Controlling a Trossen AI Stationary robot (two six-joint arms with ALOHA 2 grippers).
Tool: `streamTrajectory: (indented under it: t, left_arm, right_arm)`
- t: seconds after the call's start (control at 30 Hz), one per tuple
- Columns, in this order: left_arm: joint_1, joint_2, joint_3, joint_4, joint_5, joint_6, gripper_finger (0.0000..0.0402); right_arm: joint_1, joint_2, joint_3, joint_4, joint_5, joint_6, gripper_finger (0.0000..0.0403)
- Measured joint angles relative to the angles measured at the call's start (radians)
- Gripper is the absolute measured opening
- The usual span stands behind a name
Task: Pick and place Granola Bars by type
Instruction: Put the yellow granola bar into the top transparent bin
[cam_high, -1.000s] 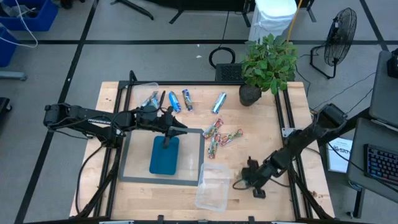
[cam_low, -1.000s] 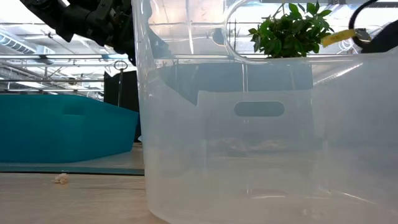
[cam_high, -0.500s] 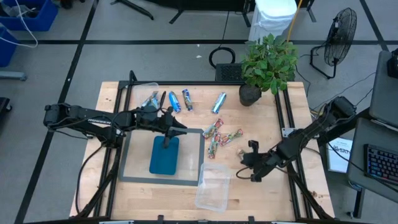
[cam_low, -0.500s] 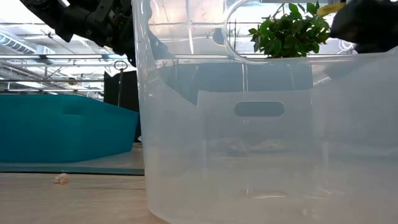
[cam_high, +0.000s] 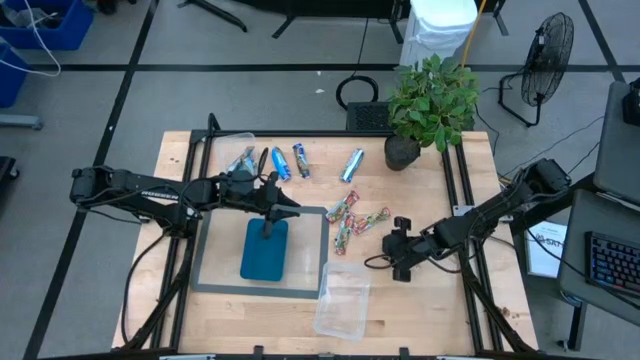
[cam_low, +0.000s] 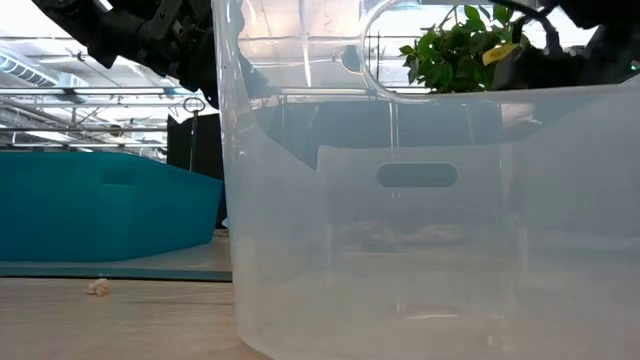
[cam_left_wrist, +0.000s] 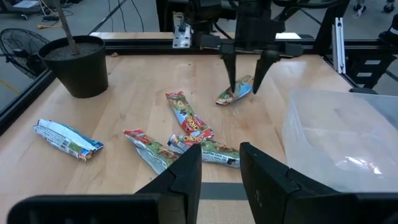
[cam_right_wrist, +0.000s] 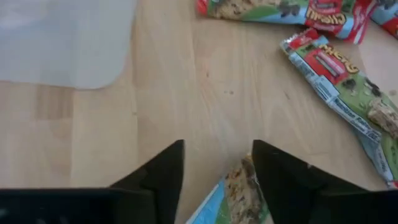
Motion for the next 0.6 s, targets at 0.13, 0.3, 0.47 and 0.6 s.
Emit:
streamTrajectory:
  t: [0.13, 0.3, 0.47, 0.6]
  left_arm:
    - [0.000, 0.000, 0.000, -0.016, -0.001, 0.019, 0.0113]
    - [0.000, 0.000, 0.000, -0.019, -0.015, 0.018, 0.0113]
    - [0.000, 0.000, 0.000, -0.023, -0.026, 0.018, 0.0113]
    - [0.000, 0.000, 0.000, -0.023, -0.026, 0.016, 0.0113]
  right_arm:
    - [-0.012, 0.018, -0.007, 0.003, 0.001, 0.005, 0.0215]
    - [-0.026, 0.039, -0.031, -0.001, 0.000, 0.013, 0.0212]
    - [-0.025, 0.046, -0.051, -0.004, 0.000, 0.044, 0.0202]
    - [-0.026, 0.046, -0.070, -0.001, 0.002, 0.075, 0.0189]
